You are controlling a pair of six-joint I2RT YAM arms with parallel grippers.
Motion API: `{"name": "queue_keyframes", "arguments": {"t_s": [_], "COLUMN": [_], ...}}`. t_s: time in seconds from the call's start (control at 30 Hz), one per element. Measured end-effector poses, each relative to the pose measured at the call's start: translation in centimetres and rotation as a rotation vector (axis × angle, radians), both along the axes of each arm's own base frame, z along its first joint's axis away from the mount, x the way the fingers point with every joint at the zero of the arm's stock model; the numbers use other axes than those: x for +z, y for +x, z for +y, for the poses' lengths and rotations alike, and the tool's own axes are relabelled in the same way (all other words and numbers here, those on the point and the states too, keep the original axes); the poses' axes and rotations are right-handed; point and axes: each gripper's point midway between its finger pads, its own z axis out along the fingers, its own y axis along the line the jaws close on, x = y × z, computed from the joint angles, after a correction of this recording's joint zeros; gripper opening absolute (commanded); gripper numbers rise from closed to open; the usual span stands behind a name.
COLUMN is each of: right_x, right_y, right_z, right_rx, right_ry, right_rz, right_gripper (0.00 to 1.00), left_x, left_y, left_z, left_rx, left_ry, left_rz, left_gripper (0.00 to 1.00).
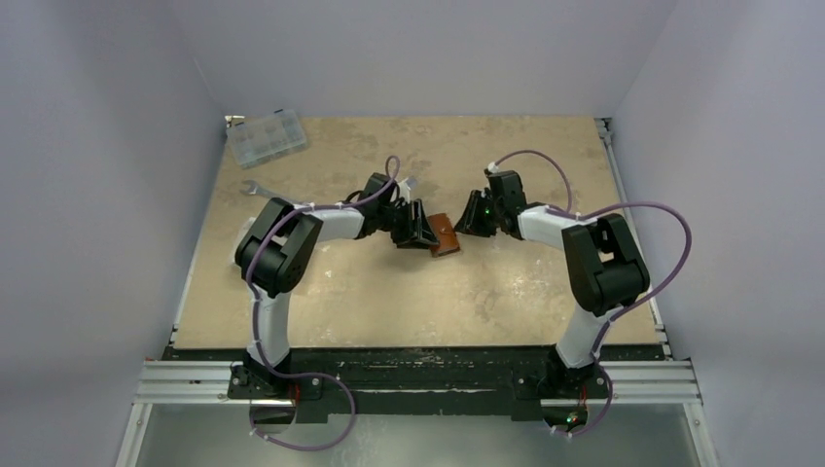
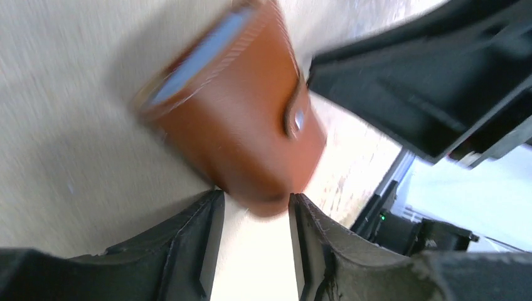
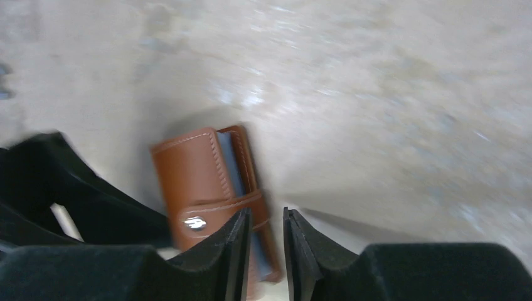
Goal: Put the credit cards into the card holder
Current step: Open the card holder at the center of the board.
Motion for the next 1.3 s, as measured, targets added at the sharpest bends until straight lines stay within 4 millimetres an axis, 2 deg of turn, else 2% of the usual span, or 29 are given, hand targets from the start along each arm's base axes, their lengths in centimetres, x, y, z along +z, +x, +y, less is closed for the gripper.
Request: {"name": "queue_keyframes", "arguments": {"t_s": [0.1, 0.23, 0.37, 0.5, 0.6, 0.73, 0.8, 0.97, 1.03, 1.17, 1.3], "right_x": [1.2, 1.7, 0.9, 1.2, 2.0, 1.5, 1.3, 1.4, 1.2, 2.4, 4.7], "right_y": [1.5, 0.7, -0.3, -0.4, -0.4, -1.2, -1.8, -3.3, -4.1, -4.4, -3.1], "right_z": [1.6, 2.2, 1.2, -0.1, 0.0, 0.9, 1.7, 4.3, 4.8, 4.2, 3.6], "right_rx": [0.049, 0.105, 0.138, 0.143, 0.151, 0.179, 0.199, 0.248, 0.252, 0.226, 0.202], "right_ry": [0.039, 0.01, -0.072, -0.138, -0.135, -0.108, -0.097, -0.079, -0.084, -0.124, -0.151], "right_rz": [-0.042, -0.057, -0.043, -0.072, -0.102, -0.101, -0.092, -0.091, -0.082, -0.114, -0.196], "right_gripper": [0.41, 0.43, 0.48, 0.43, 0.41, 0.38, 0.37, 0.37, 0.43, 0.51, 0.51], "left_x": [-0.2, -0.1, 0.5, 2.0, 2.9, 3.6, 3.4, 1.4, 0.9, 0.7, 0.8], "left_y": [-1.9, -2.3, -0.5, 1.8, 2.8, 3.1, 3.2, 2.5, 2.3, 2.3, 2.9], "left_z": [0.7, 1.4, 2.6, 3.3, 2.9, 1.8, 1.3, 0.9, 1.2, 1.6, 2.3], "left_rx": [0.018, 0.021, 0.056, 0.098, 0.115, 0.106, 0.089, 0.058, 0.052, 0.047, 0.061], "left_ry": [-0.001, 0.027, 0.056, 0.04, 0.017, -0.033, -0.049, -0.027, -0.006, 0.01, 0.003], "left_rz": [0.048, 0.069, 0.067, 0.031, 0.01, -0.006, -0.009, 0.016, 0.023, 0.02, 0.025], "left_gripper": [0.48, 0.49, 0.44, 0.38, 0.33, 0.27, 0.22, 0.09, 0.01, 0.0, 0.15]}}
